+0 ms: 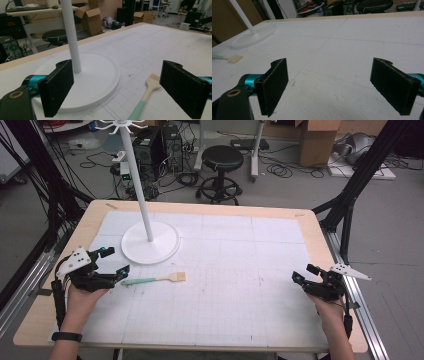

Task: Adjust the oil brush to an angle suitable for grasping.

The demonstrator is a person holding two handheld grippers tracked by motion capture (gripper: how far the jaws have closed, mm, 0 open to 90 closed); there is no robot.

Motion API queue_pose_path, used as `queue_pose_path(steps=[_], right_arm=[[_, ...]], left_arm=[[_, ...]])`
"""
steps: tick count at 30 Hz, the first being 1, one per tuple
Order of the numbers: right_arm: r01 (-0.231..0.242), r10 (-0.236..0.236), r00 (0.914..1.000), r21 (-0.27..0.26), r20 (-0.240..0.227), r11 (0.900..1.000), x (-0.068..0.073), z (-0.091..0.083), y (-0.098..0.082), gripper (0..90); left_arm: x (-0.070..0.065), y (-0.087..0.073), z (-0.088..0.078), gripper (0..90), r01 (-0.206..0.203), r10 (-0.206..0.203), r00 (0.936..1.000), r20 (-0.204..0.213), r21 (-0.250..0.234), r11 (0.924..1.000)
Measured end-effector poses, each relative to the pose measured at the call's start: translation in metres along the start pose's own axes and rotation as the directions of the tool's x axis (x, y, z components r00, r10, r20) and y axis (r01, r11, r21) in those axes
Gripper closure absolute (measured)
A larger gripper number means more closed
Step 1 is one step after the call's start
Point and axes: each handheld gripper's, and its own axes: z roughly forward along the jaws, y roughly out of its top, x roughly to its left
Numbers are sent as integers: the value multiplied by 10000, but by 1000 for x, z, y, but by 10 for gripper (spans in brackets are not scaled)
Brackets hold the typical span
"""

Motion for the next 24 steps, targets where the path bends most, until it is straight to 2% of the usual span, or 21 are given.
queue_pose_path(steps=[5, 11, 17, 19, 20, 23, 24], right_arm=[[-28, 28, 10000, 7, -6, 10000, 0, 0, 0, 140], [-90, 90, 10000, 44, -24, 10000, 0, 1, 0, 140], [-32, 32, 10000, 69, -43, 10000, 0, 2, -1, 140], [-31, 32, 10000, 113, -51, 9999, 0, 2, -1, 140], [-24, 25, 10000, 132, -52, 9999, -1, 2, -1, 140], [-22, 23, 10000, 107, -56, 9999, 0, 2, -1, 140], [-47, 47, 10000, 127, -54, 9999, 0, 2, -1, 140]], left_arm=[[-1, 1, 6, 125, -57, 54, 9999, 150, 196, 9998], [-7, 0, 21, 125, -280, 232, 9973, 703, 681, 9973], [-11, 1, 33, 125, -455, 345, 9924, 1184, 918, 9947], [-13, 0, 37, 125, -638, 480, 9895, 1365, 1134, 9915], [-13, -1, 42, 125, -649, 440, 9872, 1532, 1343, 9888], [-13, -4, 47, 125, -640, 382, 9855, 1652, 1536, 9861], [-13, -6, 51, 125, -708, 400, 9837, 1751, 1731, 9824]])
